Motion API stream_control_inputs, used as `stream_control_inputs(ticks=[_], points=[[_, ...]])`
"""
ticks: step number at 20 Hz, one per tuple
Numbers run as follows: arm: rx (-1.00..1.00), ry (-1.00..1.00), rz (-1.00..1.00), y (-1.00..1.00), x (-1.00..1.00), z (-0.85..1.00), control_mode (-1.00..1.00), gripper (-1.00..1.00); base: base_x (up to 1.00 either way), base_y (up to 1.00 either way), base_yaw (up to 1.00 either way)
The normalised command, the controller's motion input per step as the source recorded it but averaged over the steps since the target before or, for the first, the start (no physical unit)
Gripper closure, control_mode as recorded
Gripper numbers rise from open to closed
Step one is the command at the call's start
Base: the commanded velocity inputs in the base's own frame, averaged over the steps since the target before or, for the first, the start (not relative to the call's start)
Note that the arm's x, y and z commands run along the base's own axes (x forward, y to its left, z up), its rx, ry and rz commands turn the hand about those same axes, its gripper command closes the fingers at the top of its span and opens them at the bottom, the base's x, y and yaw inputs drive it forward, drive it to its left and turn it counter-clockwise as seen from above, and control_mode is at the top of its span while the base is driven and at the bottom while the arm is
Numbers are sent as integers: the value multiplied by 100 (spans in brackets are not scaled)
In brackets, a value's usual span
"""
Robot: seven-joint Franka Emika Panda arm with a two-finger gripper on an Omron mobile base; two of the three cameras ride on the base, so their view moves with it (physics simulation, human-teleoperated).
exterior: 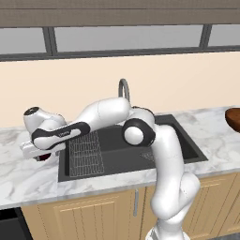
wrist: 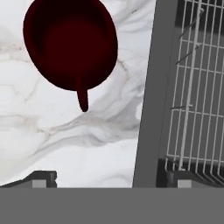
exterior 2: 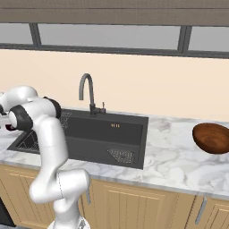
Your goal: Pick the mug and place it in the sink. Pick the bowl and place it in the open cabinet and then close the cabinet.
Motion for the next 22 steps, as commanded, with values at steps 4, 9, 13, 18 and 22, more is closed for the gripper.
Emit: stream_control_inputs(ticks=[4,9,13,18,22], points=[[0,0,0,5,13,-1,-100,-100,0,0,0],[1,0,0,6,11,-6,-100,-100,0,0,0],[2,0,0,7,6,-12,-100,-100,0,0,0],[2,0,0,6,12,-17,-100,-100,0,0,0],[1,0,0,3,15,-17,-100,-100,0,0,0]])
